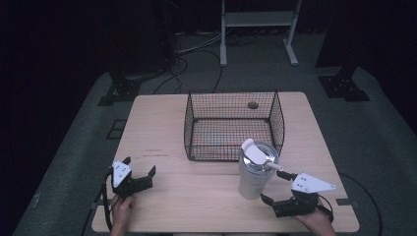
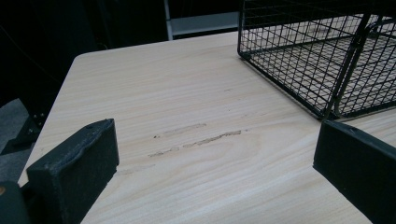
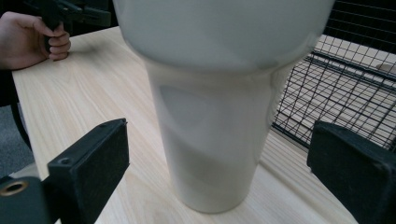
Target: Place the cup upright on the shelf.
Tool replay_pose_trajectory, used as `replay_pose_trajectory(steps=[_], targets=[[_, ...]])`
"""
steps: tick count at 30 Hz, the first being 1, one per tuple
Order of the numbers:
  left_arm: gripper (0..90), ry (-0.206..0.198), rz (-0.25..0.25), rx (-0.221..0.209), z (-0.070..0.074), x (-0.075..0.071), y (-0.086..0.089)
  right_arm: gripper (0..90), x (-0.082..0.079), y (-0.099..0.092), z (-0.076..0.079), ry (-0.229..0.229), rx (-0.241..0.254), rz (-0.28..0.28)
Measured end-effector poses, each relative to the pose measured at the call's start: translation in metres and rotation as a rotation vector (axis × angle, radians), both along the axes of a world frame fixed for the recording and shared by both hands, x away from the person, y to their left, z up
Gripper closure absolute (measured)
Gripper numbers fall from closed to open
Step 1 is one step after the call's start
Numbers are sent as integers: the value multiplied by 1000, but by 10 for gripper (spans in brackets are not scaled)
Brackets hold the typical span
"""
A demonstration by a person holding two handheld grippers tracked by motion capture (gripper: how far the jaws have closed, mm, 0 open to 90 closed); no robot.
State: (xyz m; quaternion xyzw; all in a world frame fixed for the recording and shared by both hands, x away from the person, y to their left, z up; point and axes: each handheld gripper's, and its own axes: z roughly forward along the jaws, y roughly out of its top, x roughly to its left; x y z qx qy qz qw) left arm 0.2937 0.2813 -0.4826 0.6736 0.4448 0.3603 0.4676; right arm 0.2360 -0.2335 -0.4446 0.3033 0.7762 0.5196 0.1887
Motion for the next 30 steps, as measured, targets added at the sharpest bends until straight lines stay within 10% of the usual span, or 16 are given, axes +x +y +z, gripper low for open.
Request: replay_pose_trajectory(steps=[30], targets=[[0,-1,-2,-1,0,0,0,35,23,32,-12,-33,41,-12]])
